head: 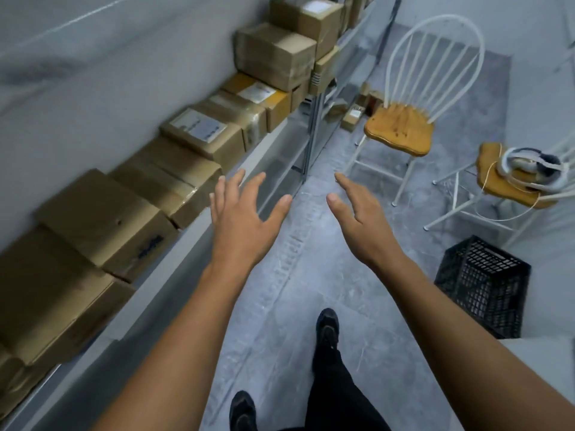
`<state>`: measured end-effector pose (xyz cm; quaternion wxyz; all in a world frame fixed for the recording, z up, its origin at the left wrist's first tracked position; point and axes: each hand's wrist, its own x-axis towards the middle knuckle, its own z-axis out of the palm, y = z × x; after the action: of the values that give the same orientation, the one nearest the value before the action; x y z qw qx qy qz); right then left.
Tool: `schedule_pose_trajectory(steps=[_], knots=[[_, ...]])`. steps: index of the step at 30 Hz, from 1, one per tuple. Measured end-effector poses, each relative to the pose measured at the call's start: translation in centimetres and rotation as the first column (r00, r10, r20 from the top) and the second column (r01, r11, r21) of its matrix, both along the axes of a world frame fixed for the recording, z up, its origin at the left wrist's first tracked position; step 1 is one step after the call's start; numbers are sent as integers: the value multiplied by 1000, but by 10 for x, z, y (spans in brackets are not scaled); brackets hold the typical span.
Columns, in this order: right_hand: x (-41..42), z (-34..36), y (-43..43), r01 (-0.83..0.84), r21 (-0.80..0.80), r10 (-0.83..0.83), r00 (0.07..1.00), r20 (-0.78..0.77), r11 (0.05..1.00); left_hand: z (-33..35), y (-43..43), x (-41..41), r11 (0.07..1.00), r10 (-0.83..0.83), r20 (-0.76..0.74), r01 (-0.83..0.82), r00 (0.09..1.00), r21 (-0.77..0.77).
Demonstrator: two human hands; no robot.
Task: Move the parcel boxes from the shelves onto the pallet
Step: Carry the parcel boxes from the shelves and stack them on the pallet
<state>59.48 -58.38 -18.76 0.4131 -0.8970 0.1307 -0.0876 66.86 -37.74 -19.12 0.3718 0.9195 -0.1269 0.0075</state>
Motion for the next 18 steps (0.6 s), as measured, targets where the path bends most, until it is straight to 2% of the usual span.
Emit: schedule_pose_trajectory(steps=[9, 18], knots=[[130, 6, -137, -114, 49, 114, 993, 4, 992, 15, -145, 123, 989, 141, 12, -140, 990, -56], [272, 8, -200, -172, 49, 172, 985, 7, 984, 8, -198, 242, 949, 299, -19, -300, 954, -99]])
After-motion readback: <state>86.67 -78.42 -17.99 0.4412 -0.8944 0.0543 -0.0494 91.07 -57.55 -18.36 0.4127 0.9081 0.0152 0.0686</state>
